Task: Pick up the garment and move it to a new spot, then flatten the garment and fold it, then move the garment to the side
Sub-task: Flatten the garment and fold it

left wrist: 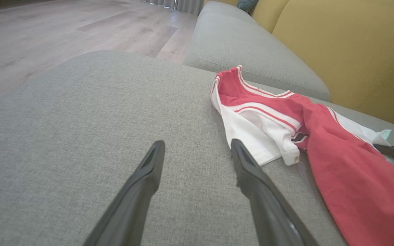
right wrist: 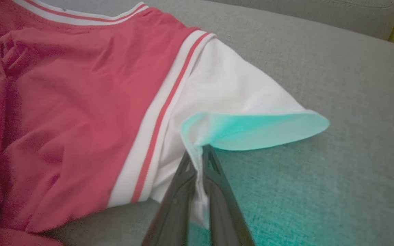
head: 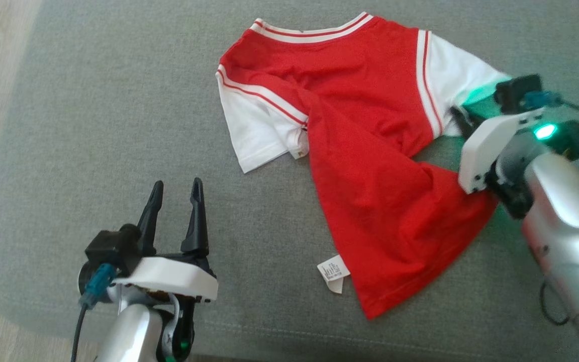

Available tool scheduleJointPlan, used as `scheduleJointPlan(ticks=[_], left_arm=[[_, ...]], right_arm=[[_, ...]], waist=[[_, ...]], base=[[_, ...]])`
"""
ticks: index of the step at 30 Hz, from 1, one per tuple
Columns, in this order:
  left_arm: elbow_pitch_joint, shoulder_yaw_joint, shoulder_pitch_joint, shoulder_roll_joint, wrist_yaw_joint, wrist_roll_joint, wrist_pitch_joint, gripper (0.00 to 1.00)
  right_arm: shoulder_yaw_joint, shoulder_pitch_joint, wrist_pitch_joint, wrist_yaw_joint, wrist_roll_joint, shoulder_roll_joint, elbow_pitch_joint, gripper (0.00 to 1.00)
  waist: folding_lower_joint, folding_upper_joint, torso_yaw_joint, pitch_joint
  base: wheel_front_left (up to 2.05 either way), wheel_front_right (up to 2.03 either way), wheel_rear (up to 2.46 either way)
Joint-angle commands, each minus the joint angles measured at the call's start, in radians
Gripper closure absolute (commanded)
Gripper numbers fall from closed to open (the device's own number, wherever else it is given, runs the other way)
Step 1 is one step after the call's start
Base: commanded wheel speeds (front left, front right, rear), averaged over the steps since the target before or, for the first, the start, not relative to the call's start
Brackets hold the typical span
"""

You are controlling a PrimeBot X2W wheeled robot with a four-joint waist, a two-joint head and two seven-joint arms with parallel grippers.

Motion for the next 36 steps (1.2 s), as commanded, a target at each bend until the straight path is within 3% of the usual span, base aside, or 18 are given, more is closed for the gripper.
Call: scheduleJointPlan(ticks=[1, 7, 16, 22, 29, 30, 31, 32, 36], left_arm=[[-0.038, 0.028, -0.033, 0.003, 0.005, -0.007, -0.012, 0.0], [-0.047, 0.011, -0.044, 0.003, 0.006, -0.017, -0.012, 0.0], [-0.048, -0.02, -0.047, 0.003, 0.016, -0.039, -0.012, 0.0], [-0.049, -0.041, -0.05, 0.003, 0.016, -0.046, -0.012, 0.0], [-0.049, -0.058, -0.058, 0.003, 0.018, -0.05, -0.012, 0.0], [-0.049, -0.059, -0.058, 0.003, 0.019, -0.05, -0.012, 0.0], [-0.049, -0.059, -0.058, 0.003, 0.02, -0.05, -0.012, 0.0], [-0.048, -0.058, -0.057, 0.003, 0.022, -0.05, -0.012, 0.0], [-0.046, -0.049, -0.054, 0.003, 0.024, -0.047, -0.012, 0.0]], right_arm=[[0.015, -0.039, -0.023, 0.007, 0.003, -0.023, -0.007, 1.0], [-0.014, -0.187, -0.086, 0.007, -0.053, -0.083, 0.054, 1.0], [-0.081, -0.452, -0.146, 0.007, -0.229, -0.155, 0.17, 1.0], [-0.121, -0.574, -0.188, 0.007, -0.357, -0.153, 0.223, 1.0], [-0.195, -0.629, -0.252, 0.007, -0.465, -0.091, 0.281, 1.0], [-0.207, -0.627, -0.26, 0.007, -0.474, -0.081, 0.292, 0.92], [-0.214, -0.622, -0.264, 0.007, -0.487, -0.071, 0.303, 0.16], [-0.223, -0.615, -0.268, 0.007, -0.494, -0.06, 0.314, 0.0], [-0.247, -0.593, -0.297, 0.007, -0.514, -0.032, 0.35, 0.0]], waist=[[0.0, 0.0, 0.006, 0.006], [0.0, 0.0, 0.041, 0.029], [0.0, 0.0, 0.137, 0.054], [0.0, 0.0, 0.189, 0.07], [0.0, 0.0, 0.217, 0.085], [0.0, 0.0, 0.217, 0.086], [0.0, 0.0, 0.216, 0.085], [0.0, 0.0, 0.213, 0.084], [0.0, 0.0, 0.182, 0.077]], base=[[0.0, 0.0, 0.0], [0.0, 0.0, 0.0], [0.0, 0.0, 0.0], [0.0, 0.0, 0.0], [0.0, 0.0, 0.0], [0.0, 0.0, 0.0], [0.0, 0.0, 0.0], [0.0, 0.0, 0.0], [0.0, 0.0, 0.0]])
